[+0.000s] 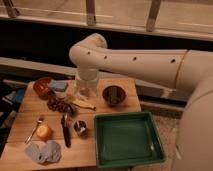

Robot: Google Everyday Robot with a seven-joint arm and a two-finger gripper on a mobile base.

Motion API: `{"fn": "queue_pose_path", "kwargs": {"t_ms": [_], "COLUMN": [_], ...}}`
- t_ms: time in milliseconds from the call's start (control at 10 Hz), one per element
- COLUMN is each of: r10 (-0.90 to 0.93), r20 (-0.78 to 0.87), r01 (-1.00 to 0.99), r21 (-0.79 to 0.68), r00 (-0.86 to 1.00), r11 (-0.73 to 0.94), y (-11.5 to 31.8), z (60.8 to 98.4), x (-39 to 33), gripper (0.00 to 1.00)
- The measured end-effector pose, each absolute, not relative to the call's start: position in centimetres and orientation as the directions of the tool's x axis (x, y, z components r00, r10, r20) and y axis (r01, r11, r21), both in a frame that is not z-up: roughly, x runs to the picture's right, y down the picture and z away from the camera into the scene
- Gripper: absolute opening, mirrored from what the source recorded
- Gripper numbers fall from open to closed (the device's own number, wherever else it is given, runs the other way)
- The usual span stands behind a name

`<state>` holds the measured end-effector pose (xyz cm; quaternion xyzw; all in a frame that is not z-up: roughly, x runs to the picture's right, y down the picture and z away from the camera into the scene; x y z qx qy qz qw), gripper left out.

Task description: Place grapes in metal cup

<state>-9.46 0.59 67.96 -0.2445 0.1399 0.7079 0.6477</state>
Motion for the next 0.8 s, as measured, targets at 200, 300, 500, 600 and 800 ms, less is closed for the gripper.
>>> {"fn": "queue_pose_path", "kwargs": {"t_ms": [200, 300, 500, 600, 800], "r10": [0.861, 0.866, 0.868, 0.865, 0.859], "r20": [-0.508, -0.498, -0.491, -0.493, -0.493], "r01": [-0.983, -0.978, -0.966, -0.958, -0.941], "r21": [-0.159, -0.194, -0.250, -0.282, -0.336], "r00": [0.004, 0.030, 0.071, 0.095, 0.139], "r11": [-0.089, -0.078, -0.062, -0.055, -0.040], "y": [-0.6, -1.5, -2.2, -2.3, -2.1], "z": [69.5, 70.6, 72.0, 72.9, 73.9], "x": [-12.1, -13.7, -16.4, -18.0, -20.8], "gripper": [0.70, 0.70, 0.70, 0.70, 0.70]}}
